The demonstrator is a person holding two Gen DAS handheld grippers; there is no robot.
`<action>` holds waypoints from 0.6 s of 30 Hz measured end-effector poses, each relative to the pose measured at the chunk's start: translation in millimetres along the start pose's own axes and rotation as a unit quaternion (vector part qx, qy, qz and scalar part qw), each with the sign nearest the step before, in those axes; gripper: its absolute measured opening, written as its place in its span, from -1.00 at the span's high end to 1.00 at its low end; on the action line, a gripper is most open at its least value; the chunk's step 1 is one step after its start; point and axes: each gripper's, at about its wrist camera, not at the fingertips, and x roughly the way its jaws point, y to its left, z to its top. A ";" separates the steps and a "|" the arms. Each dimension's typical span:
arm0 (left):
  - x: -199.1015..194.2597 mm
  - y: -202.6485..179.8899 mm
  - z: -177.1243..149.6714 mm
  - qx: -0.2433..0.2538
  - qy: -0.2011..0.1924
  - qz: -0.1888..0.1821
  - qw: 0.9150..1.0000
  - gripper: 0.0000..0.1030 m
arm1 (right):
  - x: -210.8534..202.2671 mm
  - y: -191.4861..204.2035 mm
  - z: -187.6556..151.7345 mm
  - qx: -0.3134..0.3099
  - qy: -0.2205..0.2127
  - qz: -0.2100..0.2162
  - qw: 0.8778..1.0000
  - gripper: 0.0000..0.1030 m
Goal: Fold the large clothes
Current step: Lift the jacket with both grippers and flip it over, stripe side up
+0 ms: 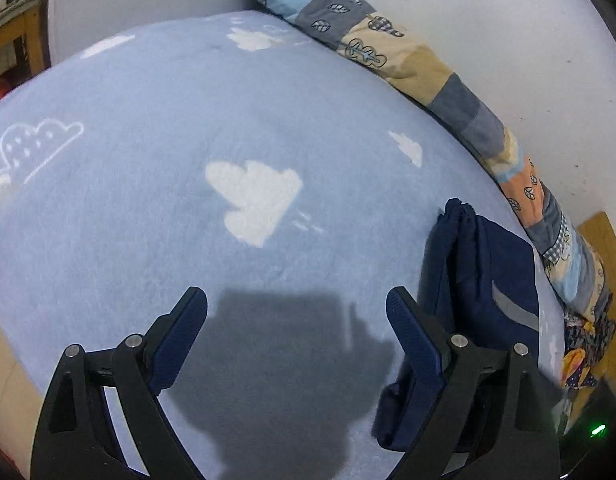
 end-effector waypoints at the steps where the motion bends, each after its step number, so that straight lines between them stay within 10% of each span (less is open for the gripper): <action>1: -1.4 5.9 4.7 0.000 -0.001 -0.002 1.000 -0.79 | -5.3 -5.7 6.7 0.015 -0.008 0.012 1.000 0.76; 12: -9.6 4.1 5.7 0.002 -0.001 -0.023 1.000 -0.79 | 2.6 46.1 -20.6 -0.112 -0.013 -0.032 0.993 0.71; 18: -7.7 4.4 5.0 -0.002 0.004 -0.025 1.000 -0.79 | 3.1 68.2 -35.8 -0.181 -0.001 -0.041 0.983 0.27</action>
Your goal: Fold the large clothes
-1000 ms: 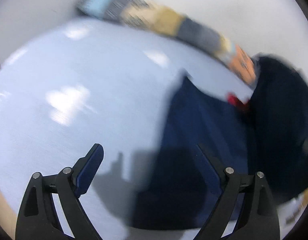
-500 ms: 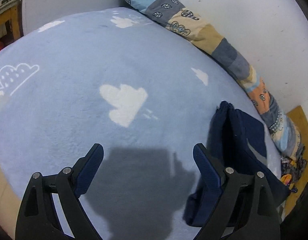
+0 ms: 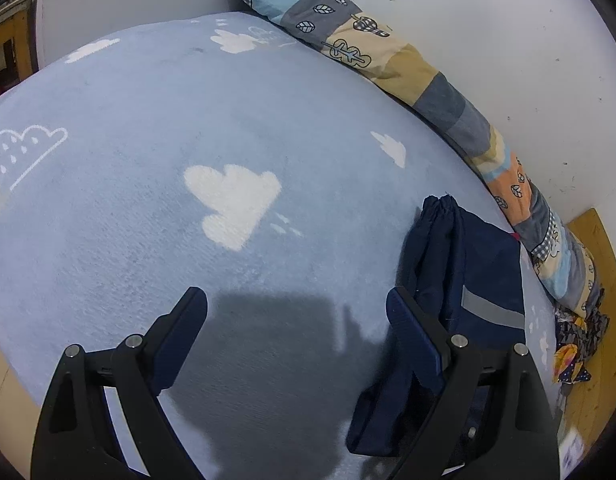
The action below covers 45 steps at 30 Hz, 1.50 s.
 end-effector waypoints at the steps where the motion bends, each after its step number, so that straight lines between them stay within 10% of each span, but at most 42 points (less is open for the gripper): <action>1: -0.2 0.2 0.6 -0.002 0.000 -0.002 1.000 -0.79 | -3.9 2.7 -2.7 -0.007 -0.002 0.012 1.000 0.18; 9: -5.9 -29.2 -5.1 0.045 0.000 -0.065 0.997 -0.79 | -64.2 -62.0 -30.5 0.091 -0.027 0.248 0.964 0.24; 13: -12.1 -69.9 -22.2 0.128 -0.003 -0.123 0.984 -0.79 | -89.1 -154.6 -51.8 0.198 -0.084 0.168 0.962 0.21; 18: -6.2 -125.8 -58.7 0.217 0.050 -0.213 0.951 -0.79 | -76.9 -229.4 -87.4 0.309 -0.072 0.095 0.944 0.73; 22: 15.2 -161.4 -92.6 0.300 0.085 -0.183 0.932 -0.79 | -55.0 -226.5 -106.5 0.345 -0.060 0.113 0.930 0.74; 25: 46.6 -156.4 -98.3 0.311 0.114 -0.097 0.939 -0.64 | -37.7 -197.7 -109.1 0.306 -0.041 0.110 0.945 0.75; 29: 47.4 -153.8 -97.4 0.319 0.118 -0.092 0.936 -0.61 | -5.3 -163.7 -101.5 0.199 0.004 0.068 0.978 0.75; 35: 29.4 -148.5 -77.2 0.263 0.092 -0.168 0.946 -0.61 | -28.6 -208.9 -89.0 0.289 -0.014 0.130 0.948 0.70; 45: 56.3 -148.7 -40.0 0.157 0.065 -0.126 0.977 -0.61 | -10.2 -257.1 14.6 0.302 -0.030 0.093 0.948 0.67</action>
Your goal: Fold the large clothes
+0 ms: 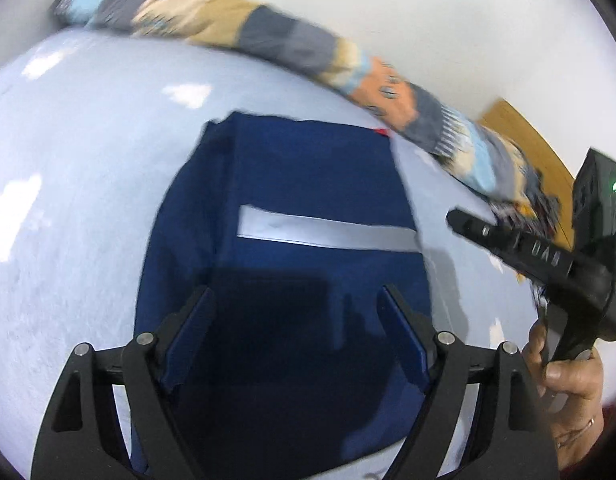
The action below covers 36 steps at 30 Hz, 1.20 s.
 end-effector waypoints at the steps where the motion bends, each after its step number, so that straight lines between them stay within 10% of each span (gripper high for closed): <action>1: 7.6 6.1 -0.3 -0.019 0.009 0.023 1.000 -0.61 | 12.5 2.8 12.4 0.001 0.008 0.002 1.000 0.67; 9: 17.6 42.7 3.3 -0.064 0.029 0.116 0.991 -0.61 | 132.0 49.0 48.2 -0.021 0.092 0.012 0.995 0.53; 13: 25.1 64.0 2.8 -0.132 0.058 0.074 0.987 -0.61 | 183.2 54.7 39.8 -0.025 0.146 -0.018 0.989 0.45; 19: -1.8 48.0 8.8 -0.086 0.009 0.078 0.993 -0.61 | 111.6 43.4 37.2 -0.028 0.112 0.066 0.991 0.41; 26: -11.0 19.0 -2.1 0.005 0.008 0.061 0.998 -0.61 | 5.1 10.0 -39.6 -0.087 0.091 0.084 0.989 0.41; 31: 6.0 -6.2 -22.4 0.080 0.047 0.033 0.995 -0.61 | -1.9 1.9 -107.2 -0.131 0.110 0.067 0.983 0.47; 36: 33.0 -17.0 -45.1 0.162 0.094 0.106 0.976 -0.58 | 28.8 5.3 -133.0 -0.178 0.130 0.018 0.975 0.45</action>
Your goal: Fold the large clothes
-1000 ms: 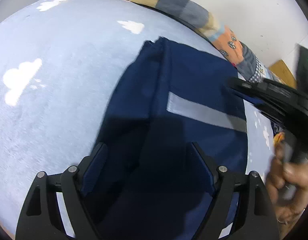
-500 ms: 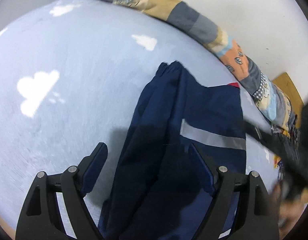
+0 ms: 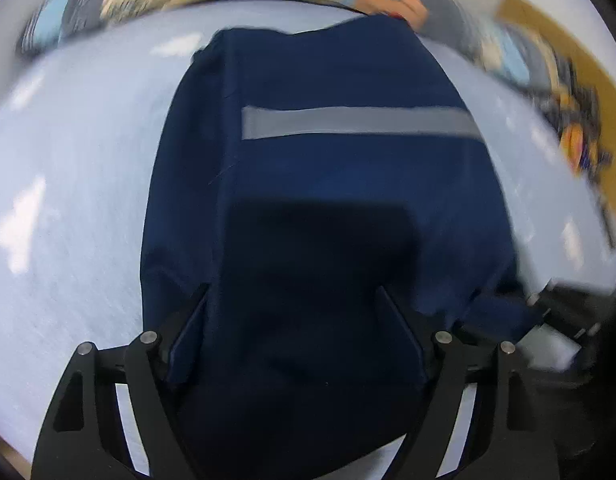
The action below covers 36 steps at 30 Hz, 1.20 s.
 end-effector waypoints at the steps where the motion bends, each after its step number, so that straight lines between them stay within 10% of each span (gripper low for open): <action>1: -1.7 -0.9 0.9 -0.002 -0.002 0.000 1.000 -0.57 | 0.4 0.8 2.0 0.001 0.003 0.000 1.000 0.44; 7: -22.0 14.2 11.5 -0.041 -0.046 -0.026 0.998 -0.57 | -38.7 -29.5 12.2 0.049 -0.060 0.098 0.992 0.44; 15: -2.2 20.0 5.1 -0.053 -0.009 0.004 0.999 -0.62 | -22.1 -96.5 16.7 0.194 -0.055 0.095 0.975 0.26; 24: -20.7 28.2 16.2 -0.067 -0.071 0.002 0.995 -0.62 | -43.0 -94.6 24.8 0.180 -0.098 0.074 0.976 0.16; 28: -3.2 51.7 23.7 -0.125 -0.039 0.010 0.991 -0.62 | -33.0 -118.5 23.3 0.233 -0.081 0.084 0.965 -0.07; 36: 35.6 134.4 9.6 -0.329 0.051 -0.201 0.921 -0.62 | -13.1 -147.3 11.9 0.320 -0.051 0.149 0.934 -0.10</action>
